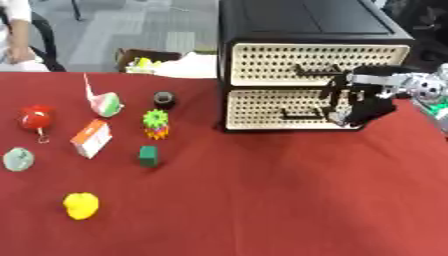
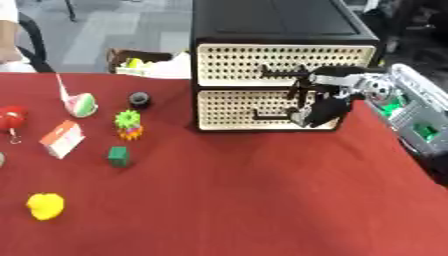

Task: Pick up objects from table and place into drawer.

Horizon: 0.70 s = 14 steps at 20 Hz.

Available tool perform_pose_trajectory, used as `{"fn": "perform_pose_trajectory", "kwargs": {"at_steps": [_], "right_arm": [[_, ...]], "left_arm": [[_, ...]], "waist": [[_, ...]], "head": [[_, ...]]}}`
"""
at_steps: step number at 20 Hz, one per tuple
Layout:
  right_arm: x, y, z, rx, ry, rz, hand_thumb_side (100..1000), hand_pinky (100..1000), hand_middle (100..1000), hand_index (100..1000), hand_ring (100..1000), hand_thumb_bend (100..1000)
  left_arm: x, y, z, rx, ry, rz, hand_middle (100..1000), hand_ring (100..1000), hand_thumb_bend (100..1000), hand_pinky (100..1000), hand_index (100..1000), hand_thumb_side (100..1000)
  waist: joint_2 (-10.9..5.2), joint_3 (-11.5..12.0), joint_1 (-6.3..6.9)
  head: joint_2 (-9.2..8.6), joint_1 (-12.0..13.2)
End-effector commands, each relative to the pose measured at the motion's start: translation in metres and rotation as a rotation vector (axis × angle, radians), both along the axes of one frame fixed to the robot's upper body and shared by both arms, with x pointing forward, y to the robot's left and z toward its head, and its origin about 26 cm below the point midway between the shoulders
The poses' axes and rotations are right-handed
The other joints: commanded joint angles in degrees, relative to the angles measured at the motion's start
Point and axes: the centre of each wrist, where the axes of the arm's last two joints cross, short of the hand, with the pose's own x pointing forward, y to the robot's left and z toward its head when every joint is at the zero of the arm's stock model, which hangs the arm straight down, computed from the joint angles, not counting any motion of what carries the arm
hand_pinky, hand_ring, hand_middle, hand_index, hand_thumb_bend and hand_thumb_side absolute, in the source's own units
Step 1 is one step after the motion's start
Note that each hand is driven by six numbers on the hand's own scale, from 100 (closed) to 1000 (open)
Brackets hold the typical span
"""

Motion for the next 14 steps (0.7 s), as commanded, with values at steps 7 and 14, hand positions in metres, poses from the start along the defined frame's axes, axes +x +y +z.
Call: {"fn": "perform_pose_trajectory", "kwargs": {"at_steps": [7, 14], "right_arm": [[0.004, -0.013, 0.001, -0.041, 0.001, -0.033, 446, 229, 653, 834, 445, 100], [-0.024, -0.015, -0.005, -0.09, 0.03, 0.028, 458, 228, 649, 827, 443, 100]], "left_arm": [[-0.002, 0.0, 0.008, 0.002, -0.03, -0.006, 585, 558, 100, 396, 769, 867], [-0.003, 0.002, 0.006, 0.001, -0.026, 0.002, 585, 559, 100, 398, 769, 865]], "waist": [[-1.12, 0.07, 0.05], [-1.83, -0.6, 0.33]], "head": [[-0.62, 0.09], [0.25, 0.65]]}}
